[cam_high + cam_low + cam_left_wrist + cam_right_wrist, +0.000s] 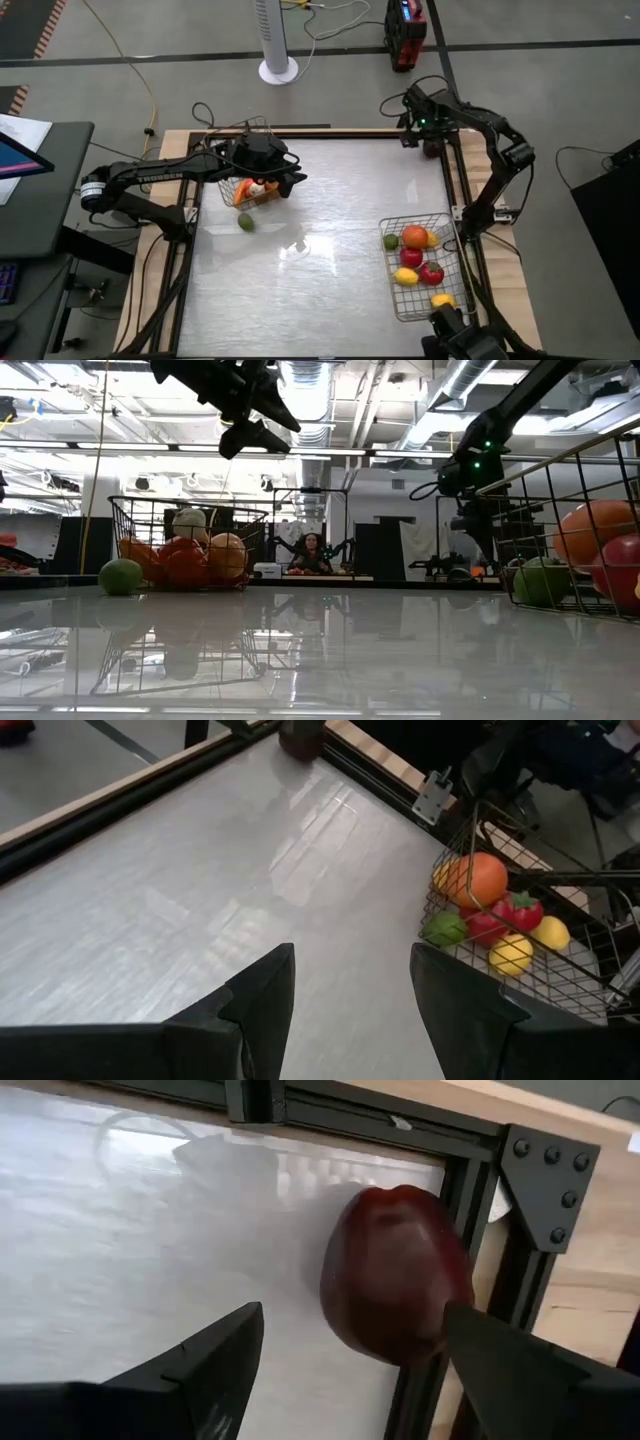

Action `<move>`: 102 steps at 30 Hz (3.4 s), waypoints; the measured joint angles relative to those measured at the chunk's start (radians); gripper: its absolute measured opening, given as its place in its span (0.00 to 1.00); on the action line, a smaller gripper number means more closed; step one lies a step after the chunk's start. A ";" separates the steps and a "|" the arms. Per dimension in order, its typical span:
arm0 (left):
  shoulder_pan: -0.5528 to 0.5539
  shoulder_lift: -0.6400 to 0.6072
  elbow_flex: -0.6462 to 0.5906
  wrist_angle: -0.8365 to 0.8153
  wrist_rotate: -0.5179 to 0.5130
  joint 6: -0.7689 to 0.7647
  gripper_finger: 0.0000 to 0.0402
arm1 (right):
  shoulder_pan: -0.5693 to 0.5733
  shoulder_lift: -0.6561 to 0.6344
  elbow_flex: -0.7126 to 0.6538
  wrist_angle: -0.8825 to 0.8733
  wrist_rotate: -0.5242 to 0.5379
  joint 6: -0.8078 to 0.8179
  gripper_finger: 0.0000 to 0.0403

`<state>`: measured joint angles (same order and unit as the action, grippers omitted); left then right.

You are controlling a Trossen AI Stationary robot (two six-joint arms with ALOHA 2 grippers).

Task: Sort produce into baskets
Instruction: Put the apple into the bottom wire basket

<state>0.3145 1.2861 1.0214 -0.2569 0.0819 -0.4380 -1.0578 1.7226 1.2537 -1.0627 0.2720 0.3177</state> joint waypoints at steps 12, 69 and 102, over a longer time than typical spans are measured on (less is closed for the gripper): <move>0.000 0.000 0.000 0.000 0.044 0.001 0.47 | 0.005 0.067 0.002 -0.026 0.030 0.056 0.83; 0.315 0.650 0.512 -0.396 -0.067 0.231 0.47 | 0.535 -0.127 0.080 0.358 -0.269 0.254 0.82; 0.309 0.746 0.650 -0.890 -0.444 0.663 0.63 | 0.627 -0.124 0.080 0.413 -0.267 0.304 0.82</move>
<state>0.6233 2.0319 1.6714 -1.1468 -0.3616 0.2254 -0.4309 1.5982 1.3334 -0.6499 0.0051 0.6219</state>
